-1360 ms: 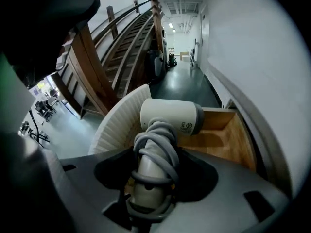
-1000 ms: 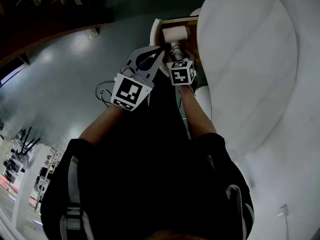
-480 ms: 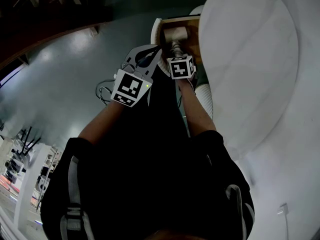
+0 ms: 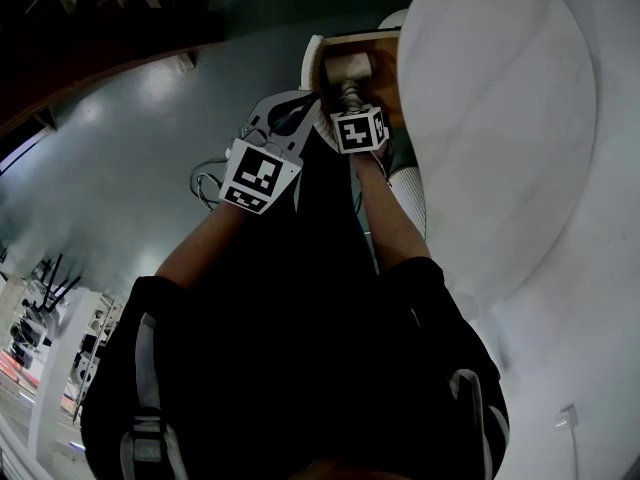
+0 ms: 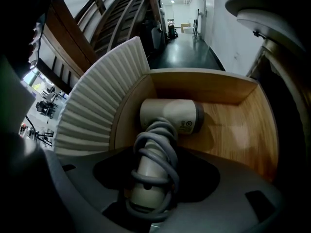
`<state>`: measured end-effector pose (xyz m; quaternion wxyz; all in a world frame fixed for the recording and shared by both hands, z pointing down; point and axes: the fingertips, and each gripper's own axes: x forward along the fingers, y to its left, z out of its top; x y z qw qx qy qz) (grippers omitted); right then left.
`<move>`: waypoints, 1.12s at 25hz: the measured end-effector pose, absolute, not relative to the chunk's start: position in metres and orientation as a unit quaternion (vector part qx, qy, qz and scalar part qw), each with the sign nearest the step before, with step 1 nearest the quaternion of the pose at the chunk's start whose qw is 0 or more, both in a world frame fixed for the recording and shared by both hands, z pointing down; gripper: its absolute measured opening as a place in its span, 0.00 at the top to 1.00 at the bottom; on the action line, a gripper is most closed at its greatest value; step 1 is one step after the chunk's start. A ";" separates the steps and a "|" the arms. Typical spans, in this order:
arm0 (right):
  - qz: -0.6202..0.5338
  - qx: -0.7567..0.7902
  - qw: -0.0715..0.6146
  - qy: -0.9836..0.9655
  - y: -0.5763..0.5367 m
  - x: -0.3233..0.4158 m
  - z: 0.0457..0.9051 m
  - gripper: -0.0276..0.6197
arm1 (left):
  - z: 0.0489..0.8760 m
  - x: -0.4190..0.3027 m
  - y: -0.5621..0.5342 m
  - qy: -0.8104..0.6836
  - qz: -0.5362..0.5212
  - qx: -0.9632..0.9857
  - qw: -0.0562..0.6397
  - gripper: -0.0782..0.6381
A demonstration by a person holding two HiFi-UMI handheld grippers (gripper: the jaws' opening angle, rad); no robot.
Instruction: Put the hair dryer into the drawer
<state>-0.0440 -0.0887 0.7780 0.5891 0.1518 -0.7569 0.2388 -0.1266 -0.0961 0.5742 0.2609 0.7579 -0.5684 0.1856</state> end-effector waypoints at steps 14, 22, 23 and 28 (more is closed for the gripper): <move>0.252 0.150 0.573 -0.766 -0.086 -0.046 0.770 0.46 | 0.568 -0.122 -0.089 -0.566 0.181 0.763 0.254 0.88; 0.203 0.184 0.533 -0.800 -0.088 -0.047 0.725 0.44 | 0.555 -0.113 -0.086 -0.563 0.177 0.771 0.238 0.88; 0.192 0.190 0.526 -0.806 -0.089 -0.047 0.716 0.44 | 0.552 -0.111 -0.085 -0.563 0.175 0.772 0.236 0.88; 0.134 0.205 0.475 -0.845 -0.092 -0.057 0.658 0.47 | 0.533 -0.107 -0.086 -0.567 0.164 0.776 0.222 0.88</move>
